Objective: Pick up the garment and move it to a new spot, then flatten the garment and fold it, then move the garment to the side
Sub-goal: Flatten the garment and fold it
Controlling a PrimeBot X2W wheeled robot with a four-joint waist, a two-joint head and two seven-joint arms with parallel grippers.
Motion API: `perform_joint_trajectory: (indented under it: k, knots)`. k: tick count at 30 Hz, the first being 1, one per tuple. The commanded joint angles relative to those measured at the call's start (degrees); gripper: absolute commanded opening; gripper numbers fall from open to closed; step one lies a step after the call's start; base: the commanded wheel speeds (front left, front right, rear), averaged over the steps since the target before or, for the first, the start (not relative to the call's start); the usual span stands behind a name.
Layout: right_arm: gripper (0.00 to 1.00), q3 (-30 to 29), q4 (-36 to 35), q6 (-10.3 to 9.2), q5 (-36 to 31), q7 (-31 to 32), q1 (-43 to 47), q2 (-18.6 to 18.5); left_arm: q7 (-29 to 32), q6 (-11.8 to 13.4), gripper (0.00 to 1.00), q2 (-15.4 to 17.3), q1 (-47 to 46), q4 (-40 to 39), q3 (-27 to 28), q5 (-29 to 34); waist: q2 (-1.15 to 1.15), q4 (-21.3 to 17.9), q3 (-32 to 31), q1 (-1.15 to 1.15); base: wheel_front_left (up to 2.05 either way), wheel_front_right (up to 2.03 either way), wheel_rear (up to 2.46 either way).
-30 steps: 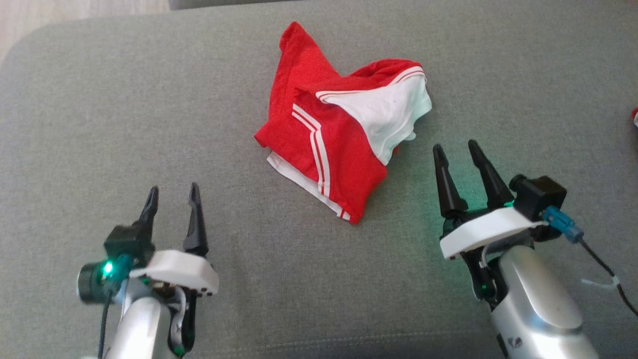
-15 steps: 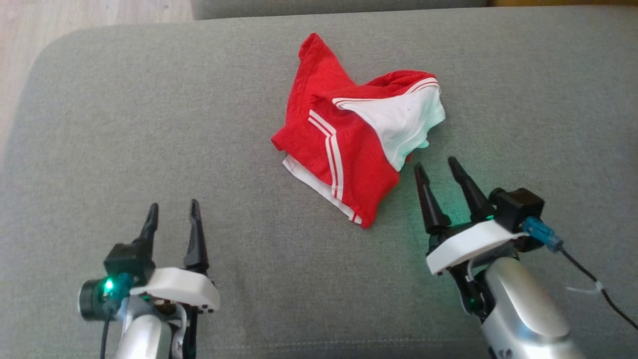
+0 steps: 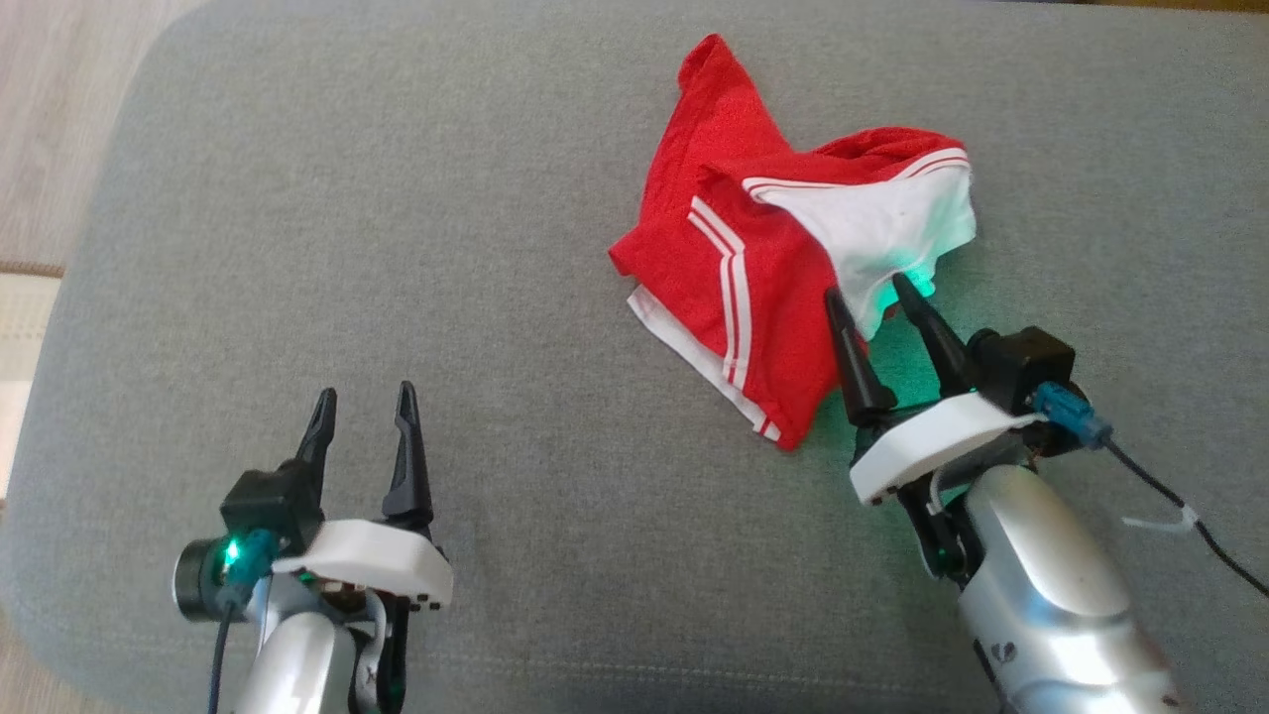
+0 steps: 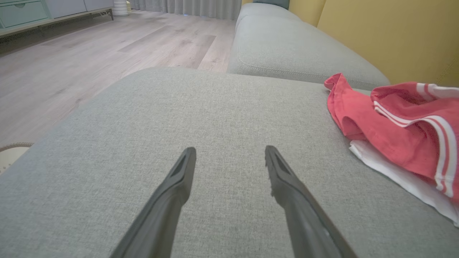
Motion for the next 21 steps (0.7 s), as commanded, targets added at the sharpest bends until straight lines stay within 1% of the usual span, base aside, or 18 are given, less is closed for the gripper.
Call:
perform_joint_trajectory:
  k: [1,7,8,9,11,12,17,21]
  knots:
    - [1.0,0.52,-1.09,-0.05,-0.75,-0.37,-1.95,0.55,-0.29,0.54,1.0,0.33,-2.25,-2.15,1.25,-0.29,0.0,0.64,0.8,0.0,0.0,0.0,0.0]
    - [1.0,-1.21,-0.1,-0.05,-1.8,-0.37,-3.01,0.55,-0.29,0.91,1.0,0.33,-2.83,-2.34,0.57,-0.73,0.0,1.16,1.9,0.0,0.0,0.0,0.0]
    - [0.9,-1.52,-0.16,-0.05,-1.88,-0.37,-3.0,0.55,-0.29,0.98,1.0,0.33,-2.92,-2.37,0.54,-0.77,0.0,1.08,1.96,0.0,0.0,0.0,0.0]
    - [0.65,-1.83,-0.41,-0.05,-2.09,-0.37,-3.02,0.55,-0.29,1.05,1.0,0.33,-2.98,-2.38,0.51,-0.81,0.0,0.94,2.02,0.0,0.0,0.0,0.0]
    - [0.24,-2.57,-1.39,-0.05,-2.16,-0.37,-2.96,0.55,-0.29,1.09,1.0,0.33,-3.15,-2.38,0.46,-0.8,0.0,0.63,2.05,0.0,0.0,0.0,0.0]
    - [0.0,-2.87,-2.0,-0.05,-2.31,-0.37,-2.89,0.55,-0.29,1.09,1.0,0.33,-3.23,-2.36,0.45,-0.79,0.0,0.42,2.03,0.0,0.0,0.0,0.0]
    - [0.0,-5.04,-4.4,-0.05,-3.0,-0.37,-2.32,0.55,-0.29,0.93,1.0,0.33,-3.44,-2.14,0.06,-0.94,0.0,-0.57,1.6,0.0,0.0,0.0,0.0]
    - [0.0,-8.09,-7.19,-0.05,-4.32,-0.37,-2.61,0.55,-0.29,0.95,1.0,0.33,-3.45,-2.01,-0.38,-1.21,0.0,-1.19,1.23,0.0,0.0,0.0,0.0]
